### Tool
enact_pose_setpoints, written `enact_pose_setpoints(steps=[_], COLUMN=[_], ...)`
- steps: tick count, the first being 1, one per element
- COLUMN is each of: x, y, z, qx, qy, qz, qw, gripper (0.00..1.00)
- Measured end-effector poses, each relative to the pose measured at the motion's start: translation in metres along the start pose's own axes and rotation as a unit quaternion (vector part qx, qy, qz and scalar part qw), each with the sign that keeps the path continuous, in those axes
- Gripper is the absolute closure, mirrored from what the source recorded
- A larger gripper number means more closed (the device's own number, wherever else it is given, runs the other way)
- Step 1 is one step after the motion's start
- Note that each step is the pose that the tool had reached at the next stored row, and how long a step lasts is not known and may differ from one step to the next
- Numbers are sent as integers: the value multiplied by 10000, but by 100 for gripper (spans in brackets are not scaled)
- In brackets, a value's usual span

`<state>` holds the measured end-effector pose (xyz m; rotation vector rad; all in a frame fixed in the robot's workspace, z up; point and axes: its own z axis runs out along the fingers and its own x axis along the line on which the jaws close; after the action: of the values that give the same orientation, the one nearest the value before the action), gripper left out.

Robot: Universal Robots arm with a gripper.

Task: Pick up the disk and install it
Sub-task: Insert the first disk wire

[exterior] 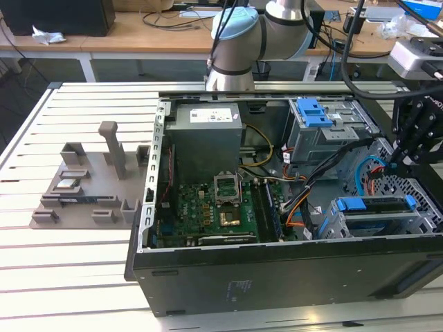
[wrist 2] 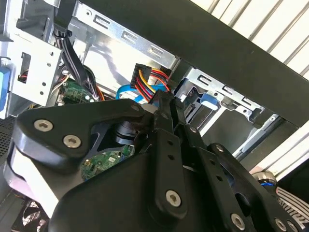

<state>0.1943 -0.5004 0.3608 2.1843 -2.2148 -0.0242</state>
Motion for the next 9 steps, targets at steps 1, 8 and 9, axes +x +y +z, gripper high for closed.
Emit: enact_pose_setpoints(steps=[1,8,9], x=[0,264,294], y=[0,27,42], z=[0,24,47], qx=[0,1,1], qy=[0,47,48], qz=[0,2,1], qw=[10000,10000,10000], gripper=[83,83,83])
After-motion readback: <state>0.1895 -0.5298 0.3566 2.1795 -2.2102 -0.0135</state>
